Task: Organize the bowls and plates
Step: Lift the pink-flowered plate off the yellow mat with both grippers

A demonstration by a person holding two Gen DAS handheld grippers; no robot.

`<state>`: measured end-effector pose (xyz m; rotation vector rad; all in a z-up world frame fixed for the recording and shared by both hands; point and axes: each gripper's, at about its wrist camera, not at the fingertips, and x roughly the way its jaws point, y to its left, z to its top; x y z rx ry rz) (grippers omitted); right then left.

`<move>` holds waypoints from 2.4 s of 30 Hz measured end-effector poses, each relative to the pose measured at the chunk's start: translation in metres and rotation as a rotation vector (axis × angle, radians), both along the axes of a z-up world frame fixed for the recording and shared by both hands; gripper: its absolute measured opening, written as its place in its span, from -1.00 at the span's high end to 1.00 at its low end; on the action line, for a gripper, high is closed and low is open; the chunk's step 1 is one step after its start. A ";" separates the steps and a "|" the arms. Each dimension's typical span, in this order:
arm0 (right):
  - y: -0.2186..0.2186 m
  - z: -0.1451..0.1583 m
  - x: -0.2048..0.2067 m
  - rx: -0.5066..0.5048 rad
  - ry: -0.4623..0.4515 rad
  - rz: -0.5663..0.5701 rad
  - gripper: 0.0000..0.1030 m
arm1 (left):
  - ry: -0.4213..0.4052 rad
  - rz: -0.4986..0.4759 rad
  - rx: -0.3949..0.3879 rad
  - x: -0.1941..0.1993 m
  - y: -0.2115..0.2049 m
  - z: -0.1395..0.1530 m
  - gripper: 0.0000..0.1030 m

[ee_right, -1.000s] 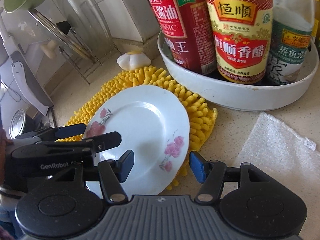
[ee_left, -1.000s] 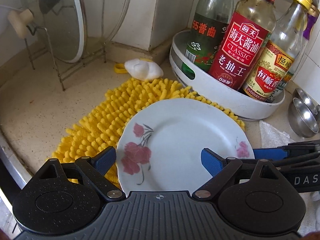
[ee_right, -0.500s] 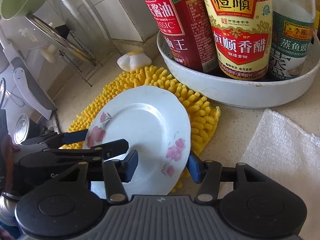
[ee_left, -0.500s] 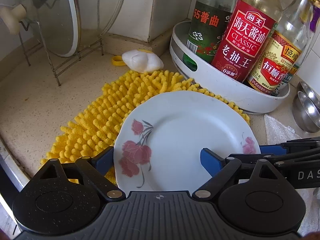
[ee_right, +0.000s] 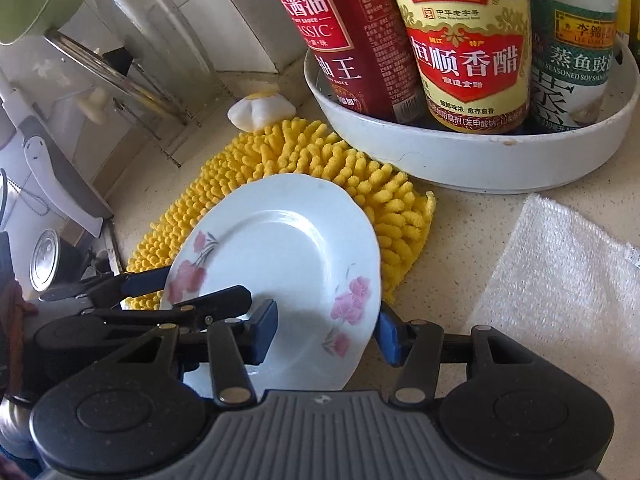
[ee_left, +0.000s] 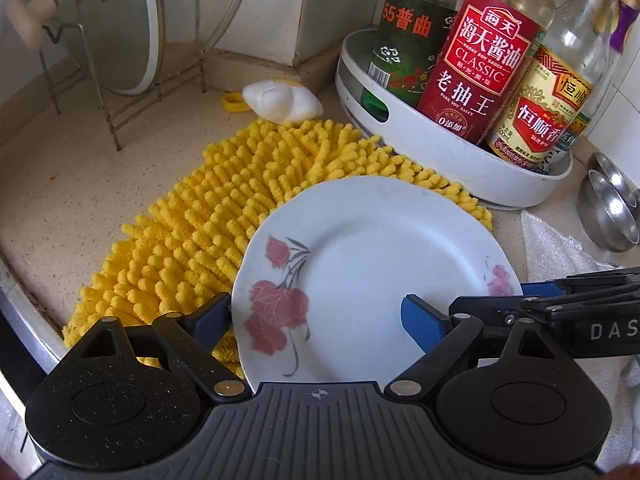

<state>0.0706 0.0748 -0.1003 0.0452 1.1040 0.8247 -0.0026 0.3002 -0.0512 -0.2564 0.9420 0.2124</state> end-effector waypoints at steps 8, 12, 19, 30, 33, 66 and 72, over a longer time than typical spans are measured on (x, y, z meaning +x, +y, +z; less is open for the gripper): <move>-0.003 0.004 -0.007 -0.001 -0.016 0.004 -0.11 | 0.002 -0.001 0.020 0.002 -0.003 0.001 -0.77; -0.009 0.008 -0.011 0.007 -0.020 -0.001 -0.11 | 0.001 0.001 0.017 -0.002 -0.006 0.005 -0.77; -0.015 0.003 -0.010 0.007 -0.005 -0.022 -0.11 | -0.009 -0.031 0.027 -0.006 -0.011 0.004 -0.80; -0.012 -0.001 -0.007 -0.003 -0.018 -0.032 -0.03 | -0.006 -0.032 0.045 -0.004 -0.011 -0.002 -0.84; -0.011 0.003 -0.012 -0.018 -0.035 -0.028 -0.03 | -0.014 -0.033 0.048 -0.005 -0.013 -0.001 -0.76; -0.036 0.010 -0.035 0.043 -0.031 -0.061 -0.03 | -0.026 -0.049 0.115 -0.020 -0.037 0.023 -0.78; -0.032 0.005 -0.038 0.018 -0.020 -0.030 -0.04 | -0.003 -0.038 0.128 -0.027 -0.039 0.017 -0.76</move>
